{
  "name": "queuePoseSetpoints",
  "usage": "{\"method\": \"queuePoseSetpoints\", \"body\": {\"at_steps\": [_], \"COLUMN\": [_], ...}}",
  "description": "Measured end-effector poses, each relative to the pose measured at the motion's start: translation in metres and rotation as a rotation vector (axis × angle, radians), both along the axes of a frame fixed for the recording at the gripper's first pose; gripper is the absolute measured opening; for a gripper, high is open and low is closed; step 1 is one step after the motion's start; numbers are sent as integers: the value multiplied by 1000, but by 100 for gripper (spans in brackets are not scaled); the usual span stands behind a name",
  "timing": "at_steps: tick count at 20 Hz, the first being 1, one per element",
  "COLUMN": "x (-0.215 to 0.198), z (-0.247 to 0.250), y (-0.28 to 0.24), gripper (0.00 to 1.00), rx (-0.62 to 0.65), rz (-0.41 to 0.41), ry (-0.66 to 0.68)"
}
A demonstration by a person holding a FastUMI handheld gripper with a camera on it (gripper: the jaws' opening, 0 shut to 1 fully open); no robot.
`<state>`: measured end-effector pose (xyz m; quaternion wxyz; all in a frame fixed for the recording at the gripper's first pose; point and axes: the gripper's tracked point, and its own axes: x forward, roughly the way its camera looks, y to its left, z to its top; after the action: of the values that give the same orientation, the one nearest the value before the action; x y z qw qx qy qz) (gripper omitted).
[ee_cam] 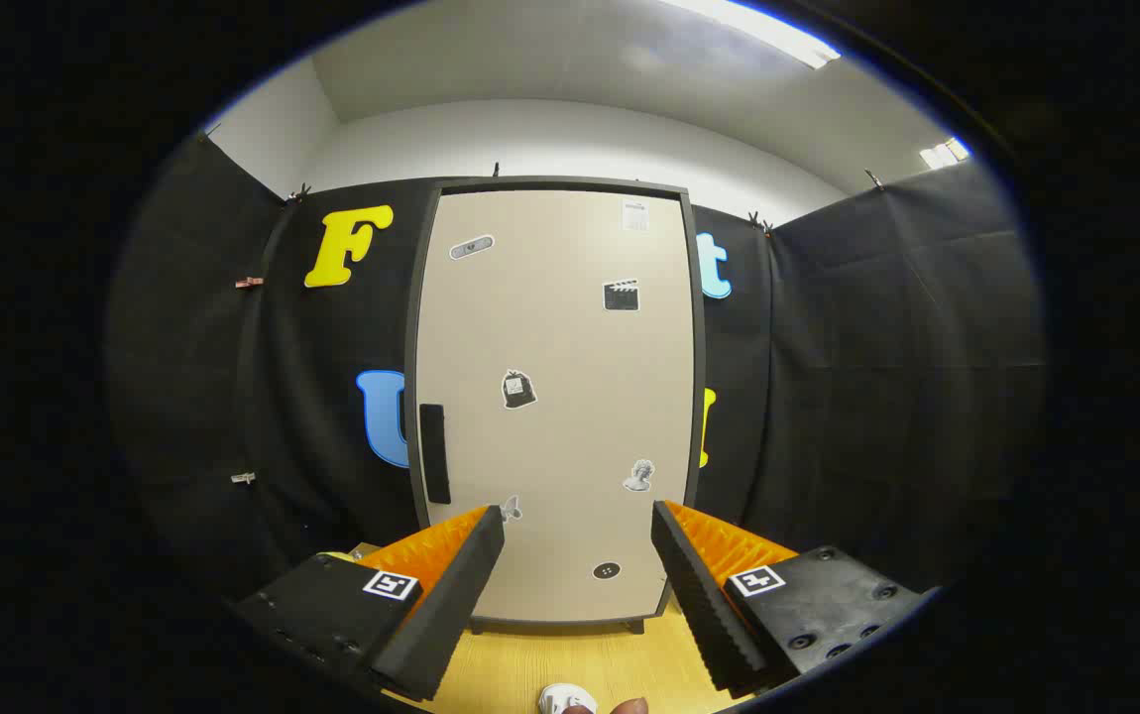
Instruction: Open the shoe cabinet door, grab the shoes and put them into the shoe cabinet, then close the shoe cabinet door.
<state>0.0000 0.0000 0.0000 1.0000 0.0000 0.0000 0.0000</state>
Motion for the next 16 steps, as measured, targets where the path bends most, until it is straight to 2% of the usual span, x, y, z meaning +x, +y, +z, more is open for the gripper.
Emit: {"method": "queuePoseSetpoints", "body": {"at_steps": [16], "x": [0], "z": [11], "y": [-6], "gripper": [98], "rx": [-2], "rz": [-7], "ry": [-9]}}
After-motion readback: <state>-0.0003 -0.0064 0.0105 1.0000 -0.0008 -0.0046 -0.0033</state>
